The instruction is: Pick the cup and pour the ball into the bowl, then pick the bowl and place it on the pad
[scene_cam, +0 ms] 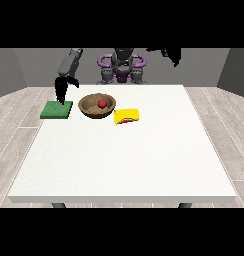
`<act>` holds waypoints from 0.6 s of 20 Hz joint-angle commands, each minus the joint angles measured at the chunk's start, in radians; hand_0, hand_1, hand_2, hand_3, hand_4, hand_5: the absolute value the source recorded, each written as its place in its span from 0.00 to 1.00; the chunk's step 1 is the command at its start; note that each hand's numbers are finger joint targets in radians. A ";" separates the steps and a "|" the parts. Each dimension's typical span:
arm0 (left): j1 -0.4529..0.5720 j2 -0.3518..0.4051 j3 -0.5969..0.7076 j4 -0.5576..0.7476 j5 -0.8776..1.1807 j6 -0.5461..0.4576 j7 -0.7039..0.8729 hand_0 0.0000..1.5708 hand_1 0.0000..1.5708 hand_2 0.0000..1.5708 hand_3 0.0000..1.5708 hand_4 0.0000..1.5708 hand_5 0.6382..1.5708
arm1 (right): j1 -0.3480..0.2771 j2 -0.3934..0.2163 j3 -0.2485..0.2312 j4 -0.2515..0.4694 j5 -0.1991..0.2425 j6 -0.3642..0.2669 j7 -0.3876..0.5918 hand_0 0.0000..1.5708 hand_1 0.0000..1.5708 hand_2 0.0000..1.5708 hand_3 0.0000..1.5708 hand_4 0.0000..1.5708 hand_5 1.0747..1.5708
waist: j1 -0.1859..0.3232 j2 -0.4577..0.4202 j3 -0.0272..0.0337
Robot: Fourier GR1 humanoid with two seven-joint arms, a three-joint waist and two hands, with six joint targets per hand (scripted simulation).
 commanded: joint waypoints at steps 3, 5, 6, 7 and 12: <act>-0.019 0.197 0.235 0.013 0.333 -0.325 -0.043 0.00 0.00 0.00 0.00 0.21 0.92 | -0.023 0.061 0.000 -0.022 0.005 -0.092 -0.013 0.00 0.00 0.00 0.00 0.00 1.00 | 0.072 0.049 0.0063; -0.047 0.287 0.299 0.034 0.390 -0.407 -0.038 0.00 0.00 0.00 0.00 0.22 0.93 | -0.022 0.083 -0.004 0.005 0.011 -0.086 -0.090 0.00 0.00 0.00 0.00 0.00 1.00 | 0.077 0.088 0.0081; -0.031 0.283 0.303 0.044 0.392 -0.406 -0.052 0.00 0.00 0.00 0.00 0.22 0.93 | -0.076 0.070 -0.008 0.037 -0.002 -0.086 -0.074 0.00 0.00 0.00 0.00 0.00 1.00 | 0.066 0.095 0.0087; -0.007 0.318 0.332 0.056 0.430 -0.446 -0.023 0.00 0.00 0.00 0.00 0.21 0.94 | -0.034 0.075 0.004 0.050 0.015 -0.074 -0.088 0.00 0.00 0.00 0.00 0.00 1.00 | 0.059 0.062 0.0088; -0.033 0.425 0.425 0.117 0.483 -0.488 -0.020 0.00 0.00 0.00 0.00 0.18 0.93 | -0.134 0.063 0.003 0.174 0.003 -0.047 -0.133 0.00 0.00 0.00 0.00 0.00 0.99 | 0.001 0.109 0.0095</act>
